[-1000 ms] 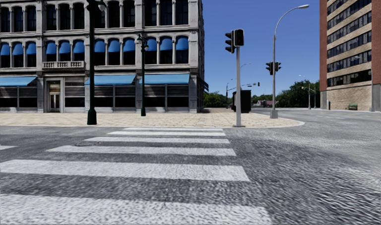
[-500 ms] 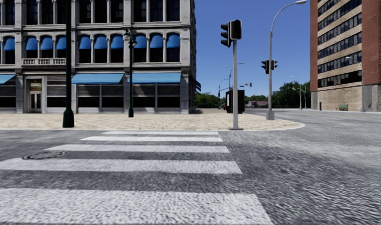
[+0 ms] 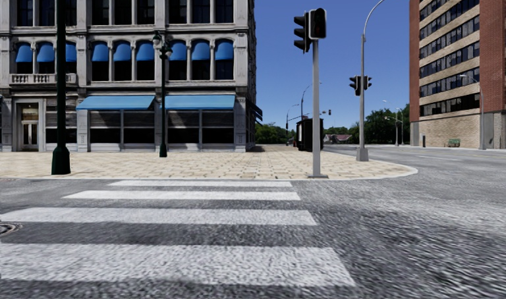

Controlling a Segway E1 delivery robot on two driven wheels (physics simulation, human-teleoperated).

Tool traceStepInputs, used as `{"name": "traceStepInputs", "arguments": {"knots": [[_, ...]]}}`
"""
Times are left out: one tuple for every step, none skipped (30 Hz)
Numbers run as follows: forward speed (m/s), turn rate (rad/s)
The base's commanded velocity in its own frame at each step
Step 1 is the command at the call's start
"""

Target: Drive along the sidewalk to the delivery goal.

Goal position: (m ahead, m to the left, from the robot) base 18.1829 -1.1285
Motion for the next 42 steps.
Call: {"name": "traceStepInputs", "arguments": {"knots": [[2.00, 0.00], [2.00, 0.00], [2.00, 0.00], [2.00, 0.00], [2.00, 0.00], [2.00, 0.00], [2.00, 0.00], [2.00, 0.00], [2.00, 0.00], [2.00, 0.00], [2.00, 0.00], [2.00, 0.00], [2.00, 0.00], [2.00, 0.00], [2.00, 0.00], [2.00, 0.00], [2.00, 0.00], [2.00, 0.00], [2.00, 0.00], [2.00, 0.00], [2.00, 0.00], [2.00, 0.00], [2.00, 0.00], [2.00, 0.00], [2.00, 0.00], [2.00, 0.00], [2.00, 0.00], [2.00, 0.00], [2.00, 0.00], [2.00, 0.00], [2.00, 0.00], [2.00, 0.00], [2.00, 0.00], [2.00, -0.03], [2.00, -0.04], [2.00, -0.05], [2.00, -0.06], [2.00, -0.11], [2.00, -0.11], [2.00, -0.15], [2.00, -0.17], [2.00, -0.17]]}}
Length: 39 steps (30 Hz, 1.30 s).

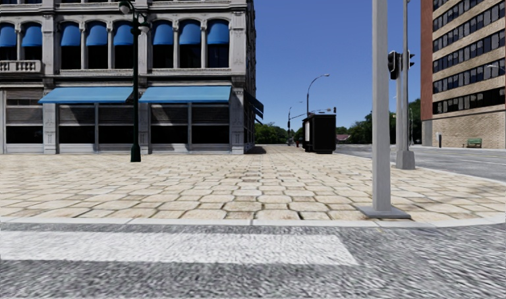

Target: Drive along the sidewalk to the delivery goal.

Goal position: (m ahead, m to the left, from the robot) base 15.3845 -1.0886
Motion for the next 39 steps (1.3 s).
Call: {"name": "traceStepInputs", "arguments": {"knots": [[2.00, -0.17], [2.00, -0.17], [2.00, -0.17], [2.00, -0.17], [2.00, -0.17], [2.00, -0.18], [2.00, -0.18], [2.00, -0.18], [2.00, -0.18], [2.00, -0.18], [2.00, -0.18], [2.00, -0.18], [2.00, -0.20], [2.00, -0.22], [2.00, -0.24], [2.00, -0.24], [2.00, -0.27], [2.00, -0.31], [2.00, -0.32], [2.00, -0.32], [2.00, -0.32], [2.00, -0.28], [2.00, -0.20], [1.94, -0.10], [1.94, -0.10], [1.84, 0.00], [1.73, 0.00], [1.65, 0.00], [1.60, 0.00], [1.60, 0.00], [1.59, 0.00], [1.58, 0.00], [1.58, 0.00], [1.58, 0.00], [1.58, 0.00], [1.57, 0.00], [1.57, 0.00], [1.57, 0.00], [1.57, 0.00]]}}
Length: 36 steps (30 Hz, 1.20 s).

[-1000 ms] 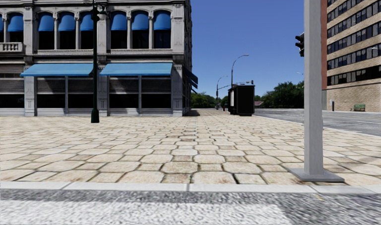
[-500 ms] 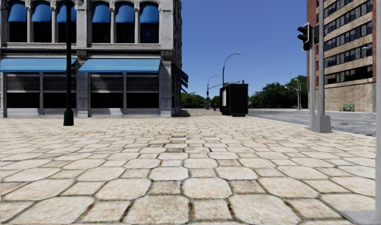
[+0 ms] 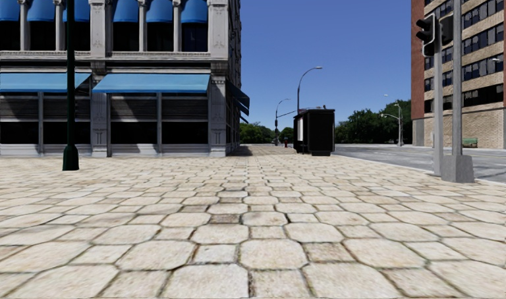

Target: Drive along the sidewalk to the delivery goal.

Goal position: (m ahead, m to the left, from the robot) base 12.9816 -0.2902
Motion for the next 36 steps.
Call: {"name": "traceStepInputs", "arguments": {"knots": [[1.57, 0.00], [1.57, 0.00], [1.57, 0.00], [1.58, 0.00], [1.59, 0.00], [1.59, 0.00], [1.61, 0.00], [1.62, 0.00], [1.62, 0.00], [1.63, 0.00], [1.63, 0.00], [1.63, 0.00], [1.63, 0.00], [1.63, 0.00], [1.63, 0.00], [1.63, 0.00], [1.63, 0.00], [1.64, 0.00], [1.64, 0.00], [1.64, 0.00], [1.64, 0.00], [1.64, 0.00], [1.64, 0.00], [1.64, 0.00], [1.65, 0.00], [1.65, 0.00], [1.65, 0.00], [1.65, 0.00], [1.65, 0.00], [1.65, 0.00], [1.65, 0.00], [1.65, 0.00], [1.65, 0.00], [1.65, 0.00], [2.00, 0.00], [2.00, 0.00]]}}
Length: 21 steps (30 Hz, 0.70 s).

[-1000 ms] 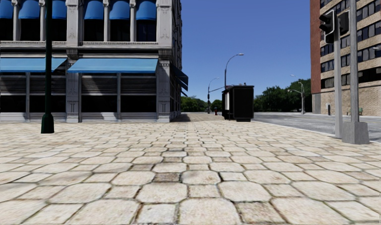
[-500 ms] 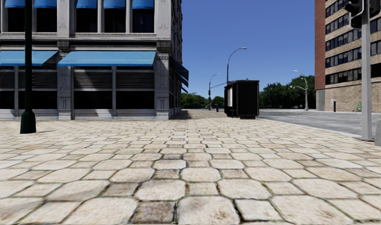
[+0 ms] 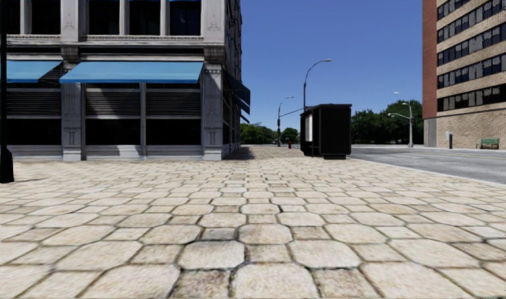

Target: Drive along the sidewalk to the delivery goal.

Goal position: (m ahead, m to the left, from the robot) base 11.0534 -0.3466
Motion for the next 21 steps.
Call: {"name": "traceStepInputs", "arguments": {"knots": [[2.00, 0.00], [2.00, 0.00], [2.00, 0.00], [2.00, 0.00], [2.00, 0.00], [2.00, 0.00], [2.00, 0.00], [2.00, 0.00], [2.00, 0.00], [2.00, 0.00], [2.00, 0.00], [2.00, 0.00], [2.00, 0.00], [2.00, 0.00], [2.00, 0.00], [2.00, 0.00], [2.00, 0.00], [2.00, 0.00], [2.00, 0.00], [2.00, 0.00], [2.00, 0.00]]}}
